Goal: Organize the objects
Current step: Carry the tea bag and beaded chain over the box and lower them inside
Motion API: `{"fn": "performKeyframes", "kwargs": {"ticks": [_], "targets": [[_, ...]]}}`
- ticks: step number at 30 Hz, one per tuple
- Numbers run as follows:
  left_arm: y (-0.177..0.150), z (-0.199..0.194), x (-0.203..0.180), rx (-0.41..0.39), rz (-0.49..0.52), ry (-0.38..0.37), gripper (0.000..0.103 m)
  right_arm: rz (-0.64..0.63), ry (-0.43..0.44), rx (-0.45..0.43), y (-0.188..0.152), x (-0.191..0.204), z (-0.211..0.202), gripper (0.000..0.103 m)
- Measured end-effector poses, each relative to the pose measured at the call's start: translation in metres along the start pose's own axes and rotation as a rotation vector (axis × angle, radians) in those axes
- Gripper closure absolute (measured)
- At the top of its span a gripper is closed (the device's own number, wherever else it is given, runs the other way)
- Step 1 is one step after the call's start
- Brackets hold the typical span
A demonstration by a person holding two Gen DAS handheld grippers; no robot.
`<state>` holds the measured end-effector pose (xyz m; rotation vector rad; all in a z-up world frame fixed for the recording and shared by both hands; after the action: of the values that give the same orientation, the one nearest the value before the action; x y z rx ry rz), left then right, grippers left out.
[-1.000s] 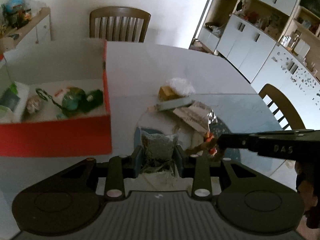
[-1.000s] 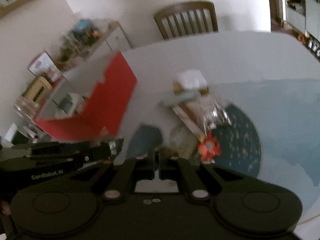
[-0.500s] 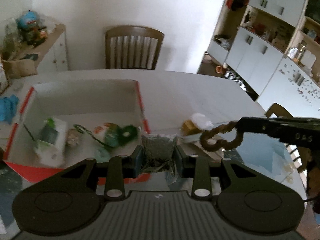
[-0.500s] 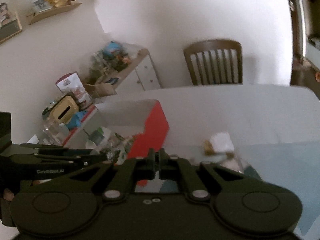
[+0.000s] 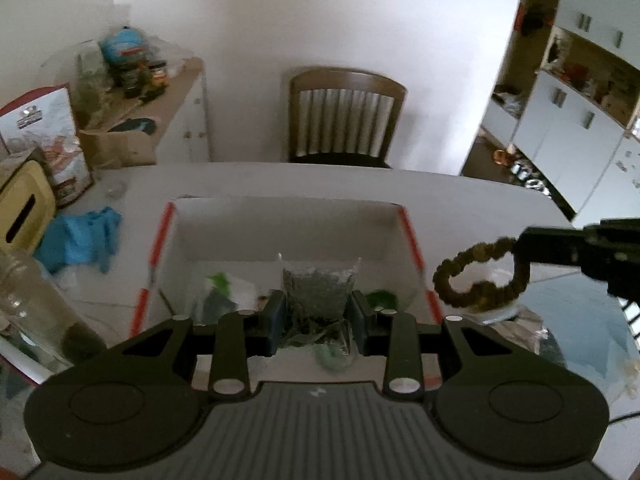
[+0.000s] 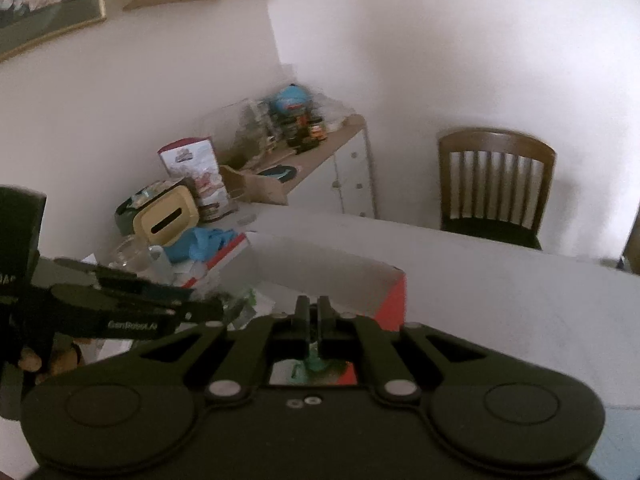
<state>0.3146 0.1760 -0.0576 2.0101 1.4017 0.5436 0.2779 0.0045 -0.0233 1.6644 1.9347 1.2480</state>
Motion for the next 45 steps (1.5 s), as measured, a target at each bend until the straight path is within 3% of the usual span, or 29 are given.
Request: {"fn": "performKeyframes", "kwargs": {"ticks": [12,26,34,45], "targets": [[0.007,0.049,0.041,0.058,-0.004,0.044,0.069,-0.076,0.019,0.091,-0.015,0.038,0.074,0.101],[0.014,0.118,0.031,0.132,0.040,0.015,0.069,-0.122,0.014,0.203,-0.054,0.039,0.136,0.101],[0.008,0.149,0.022,0.189,0.037,-0.004,0.069,-0.157,-0.029,0.315,-0.082,0.034,0.152,0.101],[-0.007,0.169,0.014,0.268,0.027,-0.023,0.069,-0.129,-0.046,0.358,-0.082,0.028,0.157,0.098]]}}
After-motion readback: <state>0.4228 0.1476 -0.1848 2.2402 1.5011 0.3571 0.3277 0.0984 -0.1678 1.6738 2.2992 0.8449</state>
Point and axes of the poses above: each gripper's, at about its wrist camera, not at the fingertips, and z roughly the way its jaws point, x to its left, y to its top, the point moved 8 cm from there along z, roughly the way its jaws point, and after that the axes turned 7 degrees about z, right-handed, at the moved point
